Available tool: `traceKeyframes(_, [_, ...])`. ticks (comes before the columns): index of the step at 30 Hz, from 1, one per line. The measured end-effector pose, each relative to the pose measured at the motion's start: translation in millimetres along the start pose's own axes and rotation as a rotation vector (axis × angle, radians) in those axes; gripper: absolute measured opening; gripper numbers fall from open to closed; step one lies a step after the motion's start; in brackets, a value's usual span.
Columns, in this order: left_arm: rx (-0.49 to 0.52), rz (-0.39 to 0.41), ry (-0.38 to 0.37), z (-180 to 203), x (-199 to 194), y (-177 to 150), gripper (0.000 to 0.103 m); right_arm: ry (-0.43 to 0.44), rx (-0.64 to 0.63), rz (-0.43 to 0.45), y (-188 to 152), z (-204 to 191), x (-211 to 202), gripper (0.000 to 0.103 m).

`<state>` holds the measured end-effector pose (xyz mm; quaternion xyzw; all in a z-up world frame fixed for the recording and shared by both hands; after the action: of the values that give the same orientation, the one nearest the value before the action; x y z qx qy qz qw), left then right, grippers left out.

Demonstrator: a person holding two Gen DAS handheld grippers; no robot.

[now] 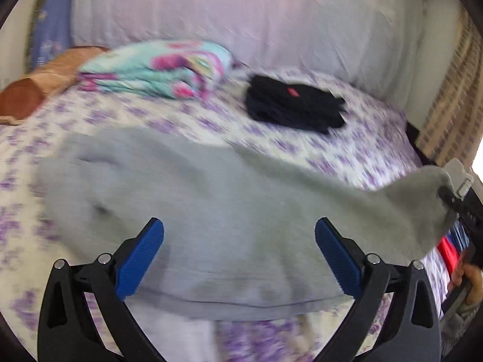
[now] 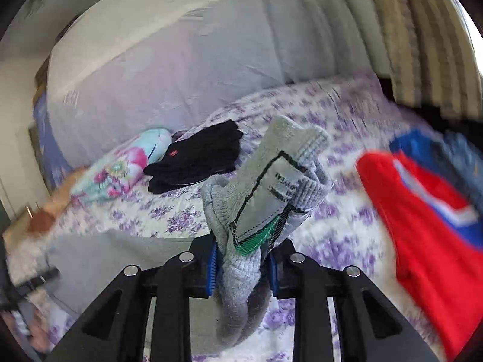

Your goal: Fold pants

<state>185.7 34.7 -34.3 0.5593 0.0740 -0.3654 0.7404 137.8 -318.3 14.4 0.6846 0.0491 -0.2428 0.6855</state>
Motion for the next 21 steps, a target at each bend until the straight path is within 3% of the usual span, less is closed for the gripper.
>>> traceKeyframes(3, [-0.093,0.035,0.070,-41,-33,9,0.098,-0.019,-0.284,0.058,-5,-82,-8,0.026])
traceKeyframes(5, [-0.166,0.046,0.097,-67,-49,5,0.098,-0.046,-0.515,0.047,-35,-139,-1,0.026])
traceKeyframes(8, [-0.256,0.029,0.112,-98,-59,-10,0.098,-0.067,-0.826,-0.024,-95,-195,25,0.044])
traceKeyframes(9, [-0.281,0.019,0.121,-107,-60,-16,0.098,-0.104,-0.885,0.008,-105,-201,25,0.051])
traceKeyframes(10, [-0.295,0.011,0.130,-115,-61,-22,0.098,-0.120,-0.894,0.042,-104,-202,20,0.053])
traceKeyframes(11, [-0.306,0.004,0.141,-121,-62,-26,0.098,-0.084,-0.872,0.044,-100,-201,11,0.058])
traceKeyframes(12, [-0.315,-0.002,0.149,-127,-62,-30,0.098,-0.039,-0.844,0.042,-95,-199,1,0.074])
traceKeyframes(13, [-0.329,-0.009,0.157,-133,-61,-34,0.098,0.024,-0.805,0.055,-86,-194,-14,0.082])
traceKeyframes(15, [-0.357,-0.019,0.155,-142,-58,-38,0.098,0.119,-0.718,0.059,-69,-185,-37,0.085])
traceKeyframes(17, [-0.381,-0.023,0.150,-148,-54,-41,0.098,0.181,-0.521,0.047,-36,-167,-44,0.085])
traceKeyframes(21, [-0.401,-0.028,0.172,-151,-47,-44,0.098,0.052,-0.231,0.019,4,-127,-8,0.085])
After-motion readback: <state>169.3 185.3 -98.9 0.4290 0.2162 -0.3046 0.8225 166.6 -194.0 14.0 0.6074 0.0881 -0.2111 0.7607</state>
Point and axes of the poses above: each gripper's, at about its wrist camera, not at the fingertips, and x roughly the way its jaws point, z to its right, y to its top, the point moved 8 cm from there along x, roughly the way its jaws point, and after that the axes turned 13 degrees about -y, right-handed, at the moved point
